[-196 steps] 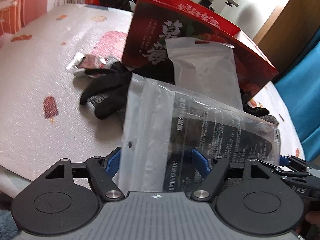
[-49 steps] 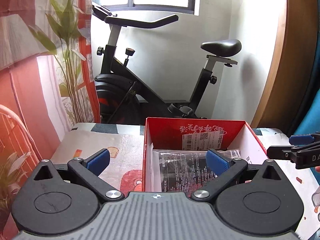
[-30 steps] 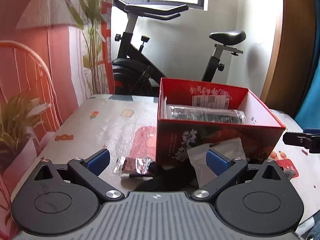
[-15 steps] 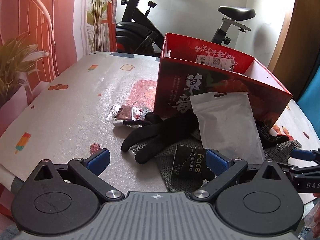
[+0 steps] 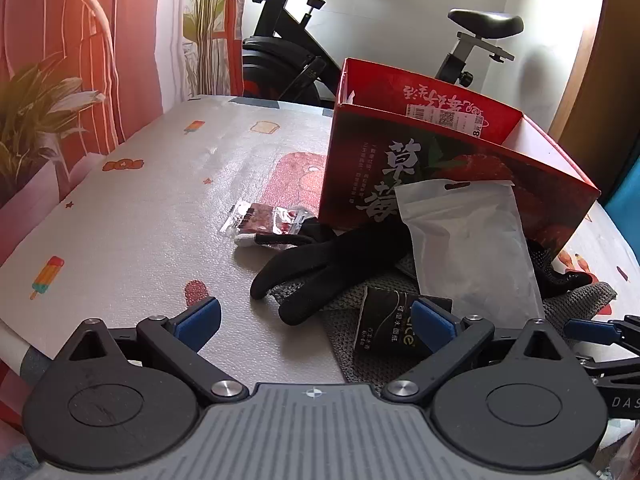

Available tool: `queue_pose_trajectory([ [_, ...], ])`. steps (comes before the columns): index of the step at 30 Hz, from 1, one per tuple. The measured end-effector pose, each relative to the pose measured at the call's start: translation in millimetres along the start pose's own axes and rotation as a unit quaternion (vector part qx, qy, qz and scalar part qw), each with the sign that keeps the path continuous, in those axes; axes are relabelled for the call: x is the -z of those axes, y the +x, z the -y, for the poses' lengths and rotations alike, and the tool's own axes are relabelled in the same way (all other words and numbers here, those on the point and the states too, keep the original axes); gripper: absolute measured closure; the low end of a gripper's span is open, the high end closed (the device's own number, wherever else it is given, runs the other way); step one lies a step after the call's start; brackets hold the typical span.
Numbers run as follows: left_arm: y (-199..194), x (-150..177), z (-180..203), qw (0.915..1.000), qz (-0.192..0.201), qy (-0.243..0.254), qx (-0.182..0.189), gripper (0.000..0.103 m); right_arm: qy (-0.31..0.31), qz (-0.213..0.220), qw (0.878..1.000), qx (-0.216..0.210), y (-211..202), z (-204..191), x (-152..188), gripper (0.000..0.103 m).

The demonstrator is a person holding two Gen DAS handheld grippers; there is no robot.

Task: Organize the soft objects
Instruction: 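Grasp the white pouch with the left tool and lift it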

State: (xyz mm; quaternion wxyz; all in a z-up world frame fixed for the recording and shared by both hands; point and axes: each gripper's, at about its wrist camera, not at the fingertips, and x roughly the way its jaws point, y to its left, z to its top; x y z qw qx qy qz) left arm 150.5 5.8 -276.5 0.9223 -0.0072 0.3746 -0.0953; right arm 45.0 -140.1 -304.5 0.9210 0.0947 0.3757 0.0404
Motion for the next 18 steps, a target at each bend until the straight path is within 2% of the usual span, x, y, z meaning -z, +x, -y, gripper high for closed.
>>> queue_pose_trajectory([
  [4,0.8,-0.1,1.4,1.0000,0.001,0.003,0.001,0.004,-0.001,-0.013,1.000,-0.016,7.1,-5.6,1.8,0.040],
  [12,3.2,0.5,0.6,1.0000,-0.004,0.004,0.005,0.007,0.020,-0.039,0.998,-0.040,23.1,-4.5,5.6,0.049],
  [14,4.2,0.7,0.8,1.0000,-0.006,0.004,0.006,0.008,0.028,-0.033,0.998,-0.042,24.2,-3.2,4.2,0.056],
  [16,4.8,0.5,1.2,0.9999,-0.007,0.006,0.007,0.009,0.038,-0.030,0.998,-0.046,26.1,-0.8,1.4,0.060],
  [18,4.8,0.2,2.4,0.9999,-0.006,0.011,0.008,0.009,0.052,-0.029,0.997,-0.049,28.2,2.2,-1.2,0.068],
])
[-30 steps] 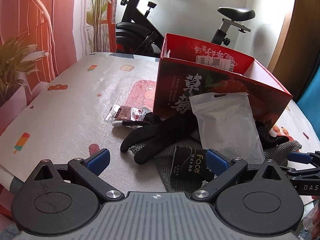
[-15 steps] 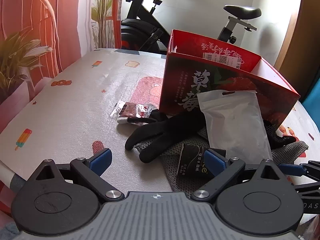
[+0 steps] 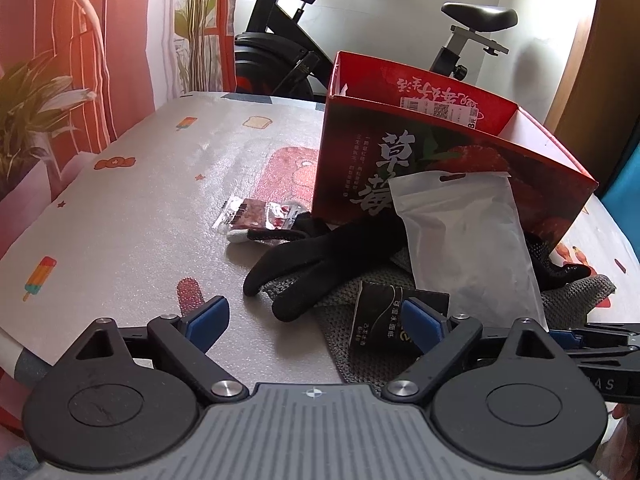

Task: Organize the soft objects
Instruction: 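Grasp the white pouch with the left tool and lift it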

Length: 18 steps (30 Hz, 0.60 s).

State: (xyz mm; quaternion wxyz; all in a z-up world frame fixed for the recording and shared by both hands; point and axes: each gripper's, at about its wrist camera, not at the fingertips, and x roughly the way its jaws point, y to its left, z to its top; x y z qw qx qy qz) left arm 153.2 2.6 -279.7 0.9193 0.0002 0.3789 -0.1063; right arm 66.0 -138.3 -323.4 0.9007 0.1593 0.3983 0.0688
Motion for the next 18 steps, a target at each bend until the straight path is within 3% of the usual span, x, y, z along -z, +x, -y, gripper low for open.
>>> queue_pose_trajectory([
  [1,-0.1,-0.2,0.9,1.0000,0.001,0.003,0.000,0.011,0.008,0.001,1.000,-0.001,0.9,1.7,-0.9,0.075],
  [6,-0.8,0.3,5.0,0.9999,0.001,0.011,0.007,0.019,0.041,0.009,0.999,-0.016,0.2,8.7,-2.3,0.084],
  [7,-0.9,0.5,5.4,0.9999,0.001,0.012,0.008,0.020,0.039,0.014,0.999,-0.011,-2.0,8.5,-3.4,0.094],
  [8,-1.0,0.3,5.2,0.9999,0.001,0.011,0.008,0.020,0.039,0.020,0.999,-0.005,-5.2,8.9,-4.5,0.097],
  [15,3.3,-3.1,3.9,0.9996,-0.003,0.009,0.028,0.021,0.039,0.049,0.998,0.014,-14.8,14.0,-13.6,0.100],
  [18,8.7,-15.4,3.1,0.9974,0.003,0.015,0.071,0.033,0.036,0.049,0.998,0.017,-12.6,14.2,-14.1,0.100],
])
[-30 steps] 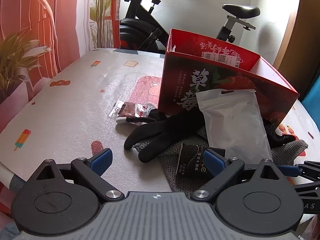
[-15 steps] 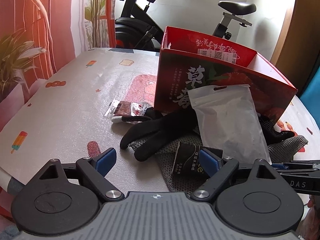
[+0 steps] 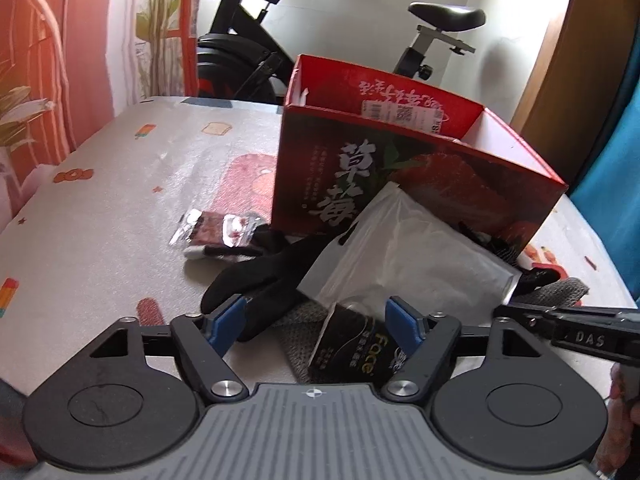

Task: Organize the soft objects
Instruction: 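Grasp the white pouch with the left tool and lift it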

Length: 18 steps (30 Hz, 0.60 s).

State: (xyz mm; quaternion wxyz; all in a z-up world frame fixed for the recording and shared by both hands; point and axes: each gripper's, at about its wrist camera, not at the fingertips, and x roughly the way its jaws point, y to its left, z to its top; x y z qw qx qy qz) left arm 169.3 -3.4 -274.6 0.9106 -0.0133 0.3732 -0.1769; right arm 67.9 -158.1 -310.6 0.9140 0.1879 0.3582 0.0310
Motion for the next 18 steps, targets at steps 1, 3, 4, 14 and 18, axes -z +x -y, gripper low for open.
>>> queue_pose_trajectory([
  [1,2.8,-4.8,0.3,0.9999,0.003,0.004,0.010,0.040,0.000,0.000,1.000,0.001,0.7,0.4,-0.1,0.100],
  [3,11.1,-15.8,2.1,0.9994,0.002,0.017,0.030,0.041,0.002,0.000,1.000,0.001,-0.3,1.4,0.5,0.100],
  [4,16.1,-20.4,3.8,0.9987,0.003,0.027,0.043,0.045,0.002,0.000,1.000,0.002,0.0,1.5,0.2,0.100],
  [14,60.7,-36.0,3.4,0.9944,-0.013,0.066,0.082,0.048,-0.002,-0.003,1.000,0.007,5.4,1.2,-0.1,0.099],
  [18,59.4,-37.4,-1.6,0.9892,-0.018,0.058,0.133,0.048,0.003,-0.004,1.000,0.004,7.0,3.3,0.6,0.098],
])
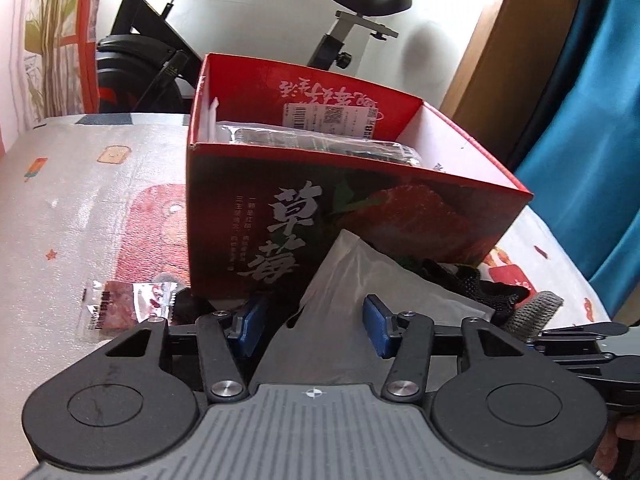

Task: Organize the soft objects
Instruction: 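Grasp the white pouch with the left tool and lift it, then carry the white pouch into the red box and release it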

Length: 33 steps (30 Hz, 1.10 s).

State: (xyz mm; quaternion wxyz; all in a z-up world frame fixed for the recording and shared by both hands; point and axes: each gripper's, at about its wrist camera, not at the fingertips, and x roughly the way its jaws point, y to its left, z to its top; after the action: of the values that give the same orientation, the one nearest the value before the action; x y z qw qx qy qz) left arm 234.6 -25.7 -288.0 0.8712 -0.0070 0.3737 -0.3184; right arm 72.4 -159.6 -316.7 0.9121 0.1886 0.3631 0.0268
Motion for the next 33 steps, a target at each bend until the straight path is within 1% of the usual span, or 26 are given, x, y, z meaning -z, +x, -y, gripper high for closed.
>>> queue_pose_trajectory([
  [2,-0.4,0.5,2.3,0.9998,-0.001,0.008,0.015,0.047,0.000,0.000,1.000,0.001,0.9,-0.7,0.1,0.098],
  [4,4.2,0.9,6.0,0.9993,-0.014,0.021,0.026,0.045,0.000,0.000,1.000,0.002,1.4,-1.1,-0.1,0.098],
  [6,9.1,3.5,10.1,0.9987,-0.026,0.040,0.016,0.045,0.000,0.000,1.000,0.002,1.9,-0.8,-1.1,0.098],
  [10,8.3,5.4,8.5,0.9988,-0.030,0.034,0.017,0.047,-0.001,-0.001,1.000,0.002,1.8,-0.8,-1.8,0.097],
  [11,7.7,5.5,8.1,0.9988,-0.033,0.034,0.017,0.051,0.001,-0.001,1.000,-0.001,1.9,-0.7,-1.9,0.095],
  [13,5.8,5.9,7.4,0.9987,-0.033,0.034,0.017,0.054,-0.001,-0.001,1.000,-0.004,2.4,-2.0,-1.9,0.092],
  [14,5.1,6.5,6.9,0.9987,-0.034,0.034,0.017,0.057,-0.003,-0.001,1.000,-0.007,2.7,-3.2,-2.1,0.088],
  [17,4.6,7.8,5.2,0.9988,-0.035,0.031,0.016,0.059,-0.010,0.001,1.000,-0.012,3.7,-7.8,-2.6,0.081],
  [19,3.7,8.9,5.0,0.9990,-0.034,0.027,0.015,0.060,-0.015,0.000,1.000,-0.012,4.9,-9.8,-3.2,0.079],
  [23,4.7,11.3,6.8,0.9991,-0.034,0.023,0.011,0.061,-0.007,-0.008,1.000,-0.012,10.0,-8.7,-3.3,0.080],
  [26,2.9,10.4,8.9,0.9992,-0.034,0.018,0.015,0.061,-0.012,-0.009,1.000,-0.009,8.8,-11.2,-5.9,0.086],
  [27,0.5,9.4,10.8,0.9991,-0.031,0.018,0.024,0.061,-0.019,-0.005,1.000,-0.010,6.8,-13.7,-7.5,0.087],
  [28,-1.8,8.2,13.6,0.9991,-0.028,0.022,0.025,0.061,-0.025,0.001,1.000,-0.010,3.8,-16.1,-9.2,0.087],
  [30,-7.1,5.1,19.8,0.9991,-0.020,0.033,0.017,0.061,-0.037,0.014,0.999,-0.007,-2.7,-20.4,-13.3,0.087],
  [33,-14.6,-0.9,18.5,0.9994,-0.004,0.021,0.026,0.061,-0.054,0.037,0.998,0.000,-14.5,-24.2,-22.0,0.087],
])
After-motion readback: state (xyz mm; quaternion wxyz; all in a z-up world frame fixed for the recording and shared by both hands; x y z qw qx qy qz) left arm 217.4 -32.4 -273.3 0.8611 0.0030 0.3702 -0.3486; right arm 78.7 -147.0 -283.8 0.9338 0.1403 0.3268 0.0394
